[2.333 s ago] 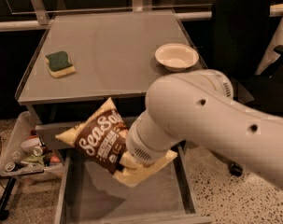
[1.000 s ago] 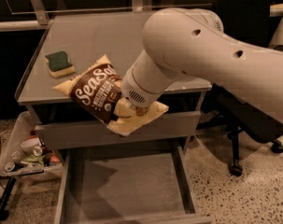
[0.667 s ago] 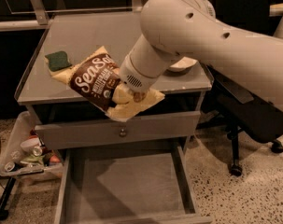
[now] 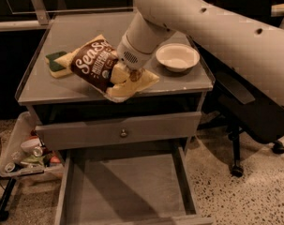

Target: Pick brown chip bag from middle drawer and place on counter

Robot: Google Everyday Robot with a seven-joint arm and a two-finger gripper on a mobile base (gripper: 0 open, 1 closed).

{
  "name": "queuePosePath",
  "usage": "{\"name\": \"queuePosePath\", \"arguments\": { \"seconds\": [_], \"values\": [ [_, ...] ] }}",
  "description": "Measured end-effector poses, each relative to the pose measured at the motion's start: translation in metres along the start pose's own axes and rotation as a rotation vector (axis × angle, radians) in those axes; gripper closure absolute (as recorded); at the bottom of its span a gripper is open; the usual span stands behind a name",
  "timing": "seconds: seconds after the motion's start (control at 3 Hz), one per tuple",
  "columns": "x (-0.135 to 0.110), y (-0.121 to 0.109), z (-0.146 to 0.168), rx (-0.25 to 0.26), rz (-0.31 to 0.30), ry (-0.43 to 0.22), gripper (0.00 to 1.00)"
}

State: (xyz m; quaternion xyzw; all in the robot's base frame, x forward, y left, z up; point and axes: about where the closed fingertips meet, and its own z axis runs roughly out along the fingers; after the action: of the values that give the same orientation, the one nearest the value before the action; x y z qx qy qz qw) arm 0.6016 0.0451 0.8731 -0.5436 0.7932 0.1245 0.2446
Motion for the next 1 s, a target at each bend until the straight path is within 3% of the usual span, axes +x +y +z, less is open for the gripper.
{"name": "queuePosePath", "arguments": {
  "seconds": [0.67, 1.0],
  "values": [
    [-0.024, -0.049, 0.005, -0.001, -0.016, 0.016, 1.00],
    [-0.015, -0.070, 0.019, -0.012, 0.017, 0.028, 1.00]
  ]
}}
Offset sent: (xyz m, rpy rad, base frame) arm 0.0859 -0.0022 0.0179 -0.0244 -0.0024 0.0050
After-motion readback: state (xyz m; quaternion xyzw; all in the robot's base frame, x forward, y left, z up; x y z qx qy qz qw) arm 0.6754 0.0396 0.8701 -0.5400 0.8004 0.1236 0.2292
